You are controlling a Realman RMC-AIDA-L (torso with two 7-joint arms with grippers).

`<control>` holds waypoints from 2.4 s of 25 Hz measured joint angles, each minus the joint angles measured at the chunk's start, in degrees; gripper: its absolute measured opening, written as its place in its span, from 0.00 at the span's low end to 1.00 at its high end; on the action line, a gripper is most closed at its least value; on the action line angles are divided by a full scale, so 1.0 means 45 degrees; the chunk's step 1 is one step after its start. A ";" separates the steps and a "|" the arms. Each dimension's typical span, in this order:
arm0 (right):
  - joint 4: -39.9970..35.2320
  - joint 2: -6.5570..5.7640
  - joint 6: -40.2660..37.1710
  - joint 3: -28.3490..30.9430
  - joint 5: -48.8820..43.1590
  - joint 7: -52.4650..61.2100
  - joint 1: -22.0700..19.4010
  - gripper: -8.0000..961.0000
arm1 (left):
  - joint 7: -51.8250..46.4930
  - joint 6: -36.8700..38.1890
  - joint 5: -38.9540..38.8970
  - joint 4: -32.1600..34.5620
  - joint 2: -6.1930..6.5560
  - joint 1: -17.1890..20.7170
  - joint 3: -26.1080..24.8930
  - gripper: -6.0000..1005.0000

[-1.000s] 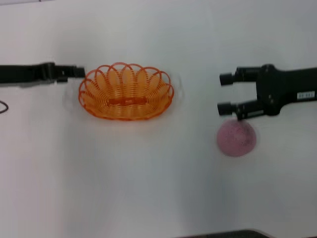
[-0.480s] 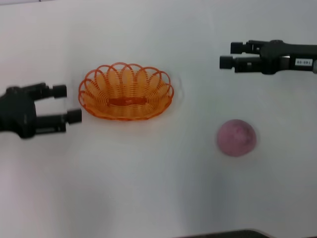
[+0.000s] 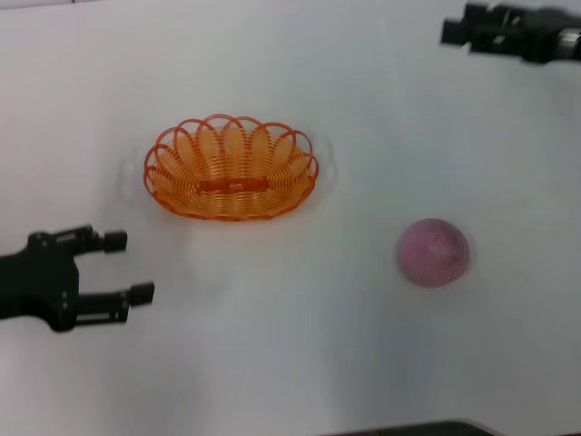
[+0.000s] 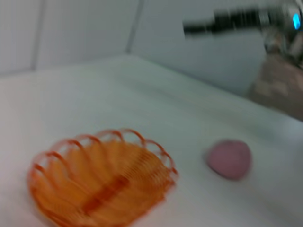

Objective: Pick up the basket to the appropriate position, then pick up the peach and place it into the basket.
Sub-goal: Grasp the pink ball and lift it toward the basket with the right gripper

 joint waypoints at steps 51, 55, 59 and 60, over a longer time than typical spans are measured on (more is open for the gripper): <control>-0.1937 0.0753 -0.0740 -0.5980 -0.7728 0.0795 0.1582 0.78 | -0.0596 0.1885 0.0236 0.0118 0.0246 -0.0678 -0.0652 0.84; -0.1913 0.0760 -0.0727 -0.6030 -0.7737 0.0818 0.1680 0.53 | -0.0597 0.2041 0.0236 0.0118 0.0248 -0.0679 -0.0654 0.84; -0.1910 0.0765 -0.0726 -0.6030 -0.7742 0.0818 0.1727 0.39 | -0.0597 0.2059 0.0236 0.0144 0.0248 -0.0678 -0.0653 0.84; -0.1910 0.0766 -0.0726 -0.6030 -0.7745 0.0818 0.1738 0.35 | -0.0596 0.2060 0.0236 0.0145 0.0248 -0.0671 -0.0653 0.84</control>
